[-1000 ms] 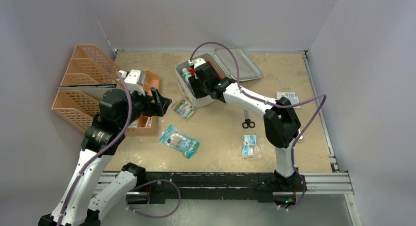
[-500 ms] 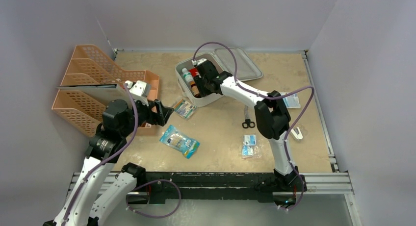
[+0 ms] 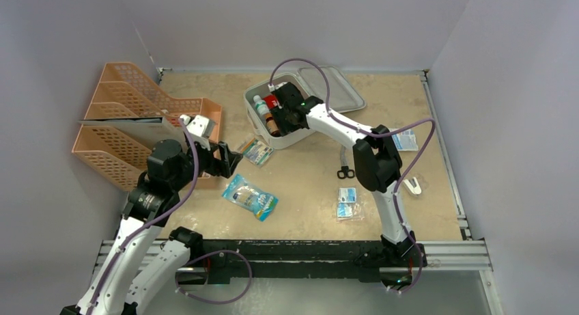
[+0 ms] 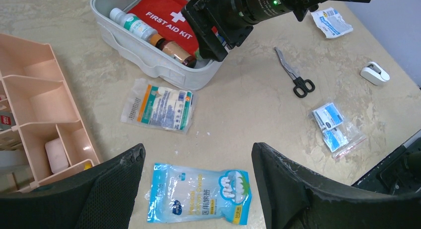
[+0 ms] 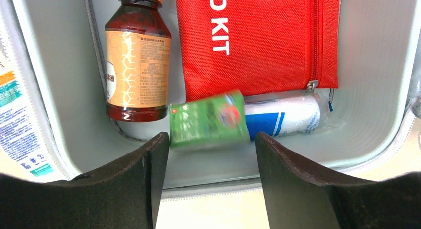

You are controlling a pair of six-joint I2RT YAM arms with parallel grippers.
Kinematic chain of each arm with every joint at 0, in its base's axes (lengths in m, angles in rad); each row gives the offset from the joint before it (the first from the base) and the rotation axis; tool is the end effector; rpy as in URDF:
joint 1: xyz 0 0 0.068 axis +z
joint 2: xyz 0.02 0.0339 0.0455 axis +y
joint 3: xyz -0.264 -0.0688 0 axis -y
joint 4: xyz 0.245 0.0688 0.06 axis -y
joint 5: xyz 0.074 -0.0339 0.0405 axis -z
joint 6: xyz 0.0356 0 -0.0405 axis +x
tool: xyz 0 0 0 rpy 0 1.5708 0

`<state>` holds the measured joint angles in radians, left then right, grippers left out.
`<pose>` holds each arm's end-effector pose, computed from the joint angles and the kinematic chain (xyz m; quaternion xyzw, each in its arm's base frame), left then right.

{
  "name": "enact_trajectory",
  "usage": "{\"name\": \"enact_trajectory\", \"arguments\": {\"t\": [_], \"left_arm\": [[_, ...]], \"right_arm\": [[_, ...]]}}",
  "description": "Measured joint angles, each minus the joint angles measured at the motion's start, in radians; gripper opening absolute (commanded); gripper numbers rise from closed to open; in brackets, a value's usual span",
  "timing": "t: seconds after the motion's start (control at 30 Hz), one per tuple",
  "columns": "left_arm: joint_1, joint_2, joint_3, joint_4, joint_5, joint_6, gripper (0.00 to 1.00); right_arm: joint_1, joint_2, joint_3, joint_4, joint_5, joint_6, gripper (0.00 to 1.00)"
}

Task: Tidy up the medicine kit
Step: Place the medical item at the medicine box.

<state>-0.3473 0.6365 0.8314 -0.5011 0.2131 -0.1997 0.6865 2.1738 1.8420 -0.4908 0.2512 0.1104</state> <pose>0.1292 -0.0548 0.3439 0.1218 0.7953 -0.2413 0.5426 0.3882 0.3067 0.2284 -0.2185 0.8985 0.0332 0.3794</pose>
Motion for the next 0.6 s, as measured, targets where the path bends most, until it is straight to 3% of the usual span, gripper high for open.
{"name": "enact_trajectory", "arguments": {"t": [0.33,0.6], "left_arm": [[0.000,0.008,0.000,0.007,-0.010,0.001,0.77],[0.000,0.020,-0.013,0.024,-0.016,-0.006,0.77]], "right_arm": [[0.000,0.000,0.028,-0.047,-0.008,-0.003,0.72],[-0.004,0.000,0.061,-0.080,-0.037,-0.002,0.62]]}}
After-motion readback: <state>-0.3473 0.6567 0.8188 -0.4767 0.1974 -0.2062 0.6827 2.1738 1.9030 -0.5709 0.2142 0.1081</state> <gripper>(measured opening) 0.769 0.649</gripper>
